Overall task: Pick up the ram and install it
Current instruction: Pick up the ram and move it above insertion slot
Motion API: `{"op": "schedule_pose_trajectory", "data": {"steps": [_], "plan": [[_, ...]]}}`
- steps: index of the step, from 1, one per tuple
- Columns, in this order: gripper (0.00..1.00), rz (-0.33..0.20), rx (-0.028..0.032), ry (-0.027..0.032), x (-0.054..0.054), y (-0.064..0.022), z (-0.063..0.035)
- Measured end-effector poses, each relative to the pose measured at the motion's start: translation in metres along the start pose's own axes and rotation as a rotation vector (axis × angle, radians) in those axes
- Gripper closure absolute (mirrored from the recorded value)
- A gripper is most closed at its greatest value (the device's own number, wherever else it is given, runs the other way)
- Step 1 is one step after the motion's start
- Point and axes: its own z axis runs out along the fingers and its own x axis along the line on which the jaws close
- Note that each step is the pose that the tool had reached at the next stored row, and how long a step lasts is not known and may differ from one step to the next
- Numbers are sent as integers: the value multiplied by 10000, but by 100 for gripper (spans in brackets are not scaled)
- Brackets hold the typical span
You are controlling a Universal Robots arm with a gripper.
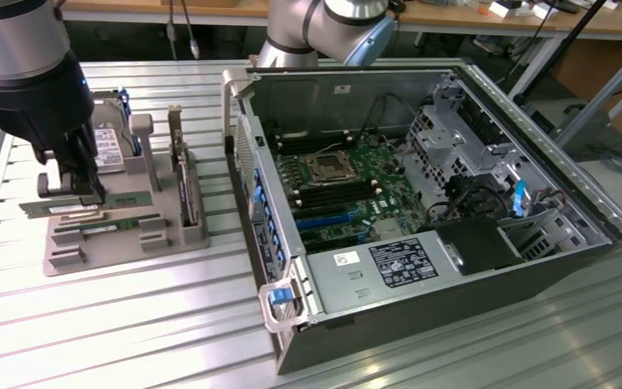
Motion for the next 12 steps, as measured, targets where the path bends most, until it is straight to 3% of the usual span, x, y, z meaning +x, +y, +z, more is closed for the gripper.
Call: {"op": "schedule_pose_trajectory", "data": {"steps": [12], "plan": [[87, 0, 0, 0, 1, -7, -207]]}}
